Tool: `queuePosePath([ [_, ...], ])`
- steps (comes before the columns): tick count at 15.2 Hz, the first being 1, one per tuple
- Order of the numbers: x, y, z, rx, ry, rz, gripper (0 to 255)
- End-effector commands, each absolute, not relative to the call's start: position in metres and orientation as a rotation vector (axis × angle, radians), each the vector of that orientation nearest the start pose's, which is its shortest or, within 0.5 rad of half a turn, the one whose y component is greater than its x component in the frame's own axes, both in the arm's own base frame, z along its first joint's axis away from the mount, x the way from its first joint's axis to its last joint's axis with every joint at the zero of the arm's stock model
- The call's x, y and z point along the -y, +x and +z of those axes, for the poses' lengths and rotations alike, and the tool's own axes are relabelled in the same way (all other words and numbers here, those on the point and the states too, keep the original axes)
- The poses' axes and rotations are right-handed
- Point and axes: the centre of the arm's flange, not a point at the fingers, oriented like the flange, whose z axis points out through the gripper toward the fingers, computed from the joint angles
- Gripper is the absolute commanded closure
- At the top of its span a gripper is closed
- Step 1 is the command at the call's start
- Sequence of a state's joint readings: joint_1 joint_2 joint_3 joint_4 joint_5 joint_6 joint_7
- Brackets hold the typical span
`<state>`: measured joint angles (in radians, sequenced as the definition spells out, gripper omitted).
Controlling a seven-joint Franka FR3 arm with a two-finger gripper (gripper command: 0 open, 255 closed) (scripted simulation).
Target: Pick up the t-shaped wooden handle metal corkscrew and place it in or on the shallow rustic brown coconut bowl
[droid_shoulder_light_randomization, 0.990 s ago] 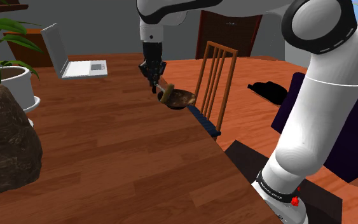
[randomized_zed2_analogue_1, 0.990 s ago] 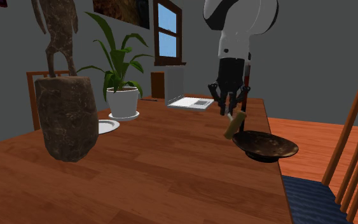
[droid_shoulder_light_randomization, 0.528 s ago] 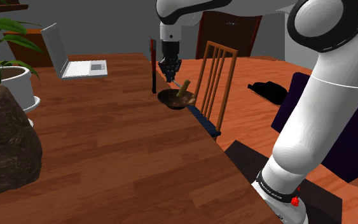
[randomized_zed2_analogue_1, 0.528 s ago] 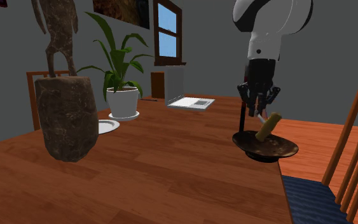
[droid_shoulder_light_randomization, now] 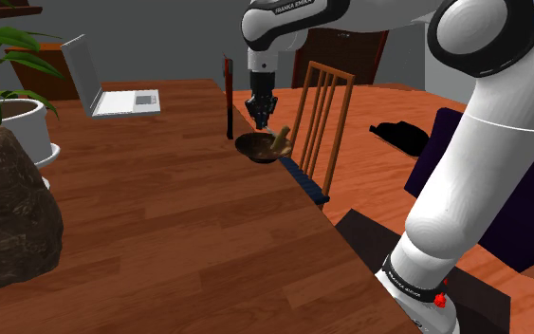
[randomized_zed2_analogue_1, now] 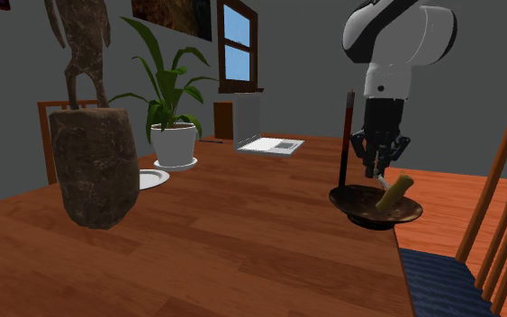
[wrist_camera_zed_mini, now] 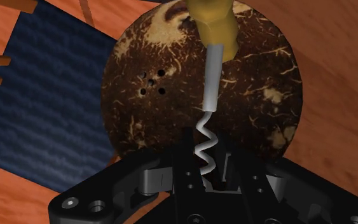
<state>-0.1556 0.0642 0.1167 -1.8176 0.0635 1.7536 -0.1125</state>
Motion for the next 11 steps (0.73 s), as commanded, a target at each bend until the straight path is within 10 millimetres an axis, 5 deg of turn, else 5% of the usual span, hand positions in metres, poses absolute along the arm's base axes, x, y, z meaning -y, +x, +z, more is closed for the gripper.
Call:
queuePosePath([
  [1,0.019,0.566,0.476,0.089,-3.056,0.187,255],
  [6,0.019,0.566,0.451,0.089,-3.056,0.187,255],
  [11,0.019,0.566,0.451,0.089,-3.056,0.187,255],
])
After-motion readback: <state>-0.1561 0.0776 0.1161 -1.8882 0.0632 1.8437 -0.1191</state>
